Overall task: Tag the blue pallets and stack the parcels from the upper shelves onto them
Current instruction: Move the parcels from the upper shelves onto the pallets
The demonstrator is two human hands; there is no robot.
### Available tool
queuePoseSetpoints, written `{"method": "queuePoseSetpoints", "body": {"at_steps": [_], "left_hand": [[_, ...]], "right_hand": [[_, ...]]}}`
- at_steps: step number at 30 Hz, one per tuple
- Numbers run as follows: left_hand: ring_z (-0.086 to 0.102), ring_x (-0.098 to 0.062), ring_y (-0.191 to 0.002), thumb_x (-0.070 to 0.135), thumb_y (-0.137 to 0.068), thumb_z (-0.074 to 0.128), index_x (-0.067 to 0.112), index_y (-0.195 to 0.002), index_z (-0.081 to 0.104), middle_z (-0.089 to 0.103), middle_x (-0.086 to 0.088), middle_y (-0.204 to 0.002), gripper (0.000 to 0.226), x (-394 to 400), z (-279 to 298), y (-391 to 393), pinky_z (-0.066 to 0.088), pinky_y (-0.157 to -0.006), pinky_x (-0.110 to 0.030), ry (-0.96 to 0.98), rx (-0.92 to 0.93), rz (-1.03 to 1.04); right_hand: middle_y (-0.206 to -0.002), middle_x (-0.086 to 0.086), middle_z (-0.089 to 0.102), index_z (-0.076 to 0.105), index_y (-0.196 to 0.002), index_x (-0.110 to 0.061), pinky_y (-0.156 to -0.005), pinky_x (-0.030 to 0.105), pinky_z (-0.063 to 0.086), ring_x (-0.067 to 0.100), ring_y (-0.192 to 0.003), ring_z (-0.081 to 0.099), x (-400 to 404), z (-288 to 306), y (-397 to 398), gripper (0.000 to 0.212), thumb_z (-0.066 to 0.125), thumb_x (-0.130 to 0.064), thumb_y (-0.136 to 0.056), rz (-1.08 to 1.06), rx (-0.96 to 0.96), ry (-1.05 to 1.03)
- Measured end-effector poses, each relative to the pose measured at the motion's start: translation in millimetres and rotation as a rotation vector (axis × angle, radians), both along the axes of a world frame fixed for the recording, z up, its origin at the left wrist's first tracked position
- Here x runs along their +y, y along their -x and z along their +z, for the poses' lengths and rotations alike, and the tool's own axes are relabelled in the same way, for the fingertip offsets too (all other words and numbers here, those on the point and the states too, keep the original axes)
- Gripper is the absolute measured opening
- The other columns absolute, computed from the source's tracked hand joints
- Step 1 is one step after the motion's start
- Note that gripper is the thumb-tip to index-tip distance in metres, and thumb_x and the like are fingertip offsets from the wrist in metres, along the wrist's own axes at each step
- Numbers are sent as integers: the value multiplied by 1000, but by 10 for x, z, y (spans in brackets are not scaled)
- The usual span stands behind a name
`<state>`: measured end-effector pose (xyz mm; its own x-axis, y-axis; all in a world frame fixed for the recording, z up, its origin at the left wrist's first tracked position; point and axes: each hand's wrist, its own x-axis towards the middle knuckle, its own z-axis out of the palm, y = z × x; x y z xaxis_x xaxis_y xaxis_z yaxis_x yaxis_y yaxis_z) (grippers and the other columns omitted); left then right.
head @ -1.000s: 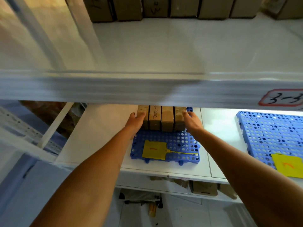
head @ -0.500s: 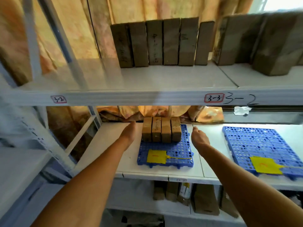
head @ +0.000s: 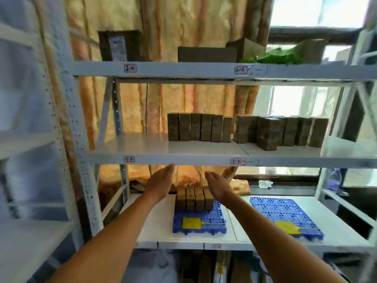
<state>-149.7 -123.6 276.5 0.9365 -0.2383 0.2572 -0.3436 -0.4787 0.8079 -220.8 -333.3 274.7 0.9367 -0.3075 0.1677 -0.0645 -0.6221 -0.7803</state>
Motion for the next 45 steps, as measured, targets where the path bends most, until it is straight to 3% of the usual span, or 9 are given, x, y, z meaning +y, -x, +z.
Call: {"method": "queuePoseSetpoints", "body": {"at_steps": [4,9,20,26,29,34,37,41,45], "left_hand": [[59,-28,-120,65,-99,33,24,-137,57,62,-4,-132,62,224,474,42,48,-102,-41,151,5,47],[43,-25,-139,56,-104,21,26,-148,47,45,-2,-155,59,387,953,-22,32,-106,-36,55,-83,60],[42,-21,-139,56,-99,36,35,-144,48,44,4,-156,51,335,1078,-563,26,-95,-27,64,-94,-12],[44,-23,-138,54,-96,46,31,-157,27,37,2,-160,69,108,1019,-1226,36,-98,-29,93,39,-21],[54,-14,-113,43,-93,57,28,-158,19,40,-3,-156,77,-42,1017,-1677,41,-80,-23,108,46,-48],[45,-27,-136,51,-82,74,26,-157,19,37,-5,-158,96,-283,1030,-2499,41,-92,-29,174,103,-55],[53,-13,-126,48,-73,84,47,-139,37,48,8,-145,81,-430,1027,-2891,47,-83,-10,258,69,-157],[49,-23,-130,37,-65,91,33,-159,-1,45,1,-145,131,-573,904,-3329,48,-89,-23,235,100,-176],[65,-14,-106,27,-64,89,23,-141,38,64,-1,-124,92,-648,715,-3702,56,-78,-22,245,25,-236]], "right_hand": [[-146,13,60,57,-145,-13,-100,30,35,30,-135,53,295,433,20,50,36,-44,-111,63,-121,-8],[-162,12,43,37,-159,-16,-117,42,31,30,-148,40,511,774,-70,61,34,-51,-109,67,-154,28],[-158,12,49,41,-157,-14,-118,47,38,31,-145,45,673,924,-691,63,38,-52,-107,-5,-216,97],[-137,6,65,45,-147,-22,-83,39,51,30,-118,64,451,945,-1423,62,60,-52,-95,-109,-223,199],[-129,4,67,39,-144,-29,-73,39,51,30,-107,69,342,987,-1870,68,68,-49,-86,-142,-318,219],[-147,5,52,18,-156,-36,-87,50,57,33,-125,61,242,1069,-2637,85,68,-49,-89,-213,-413,183],[-153,10,44,9,-162,-31,-93,51,54,35,-132,53,167,1112,-3084,88,62,-51,-94,-270,-396,227],[-153,14,46,10,-164,-24,-101,50,50,36,-138,48,206,1045,-3480,97,61,-56,-89,-355,-403,237],[-146,10,52,27,-158,-22,-97,47,51,34,-131,55,190,932,-3681,94,64,-62,-82,-358,-388,219]]}}
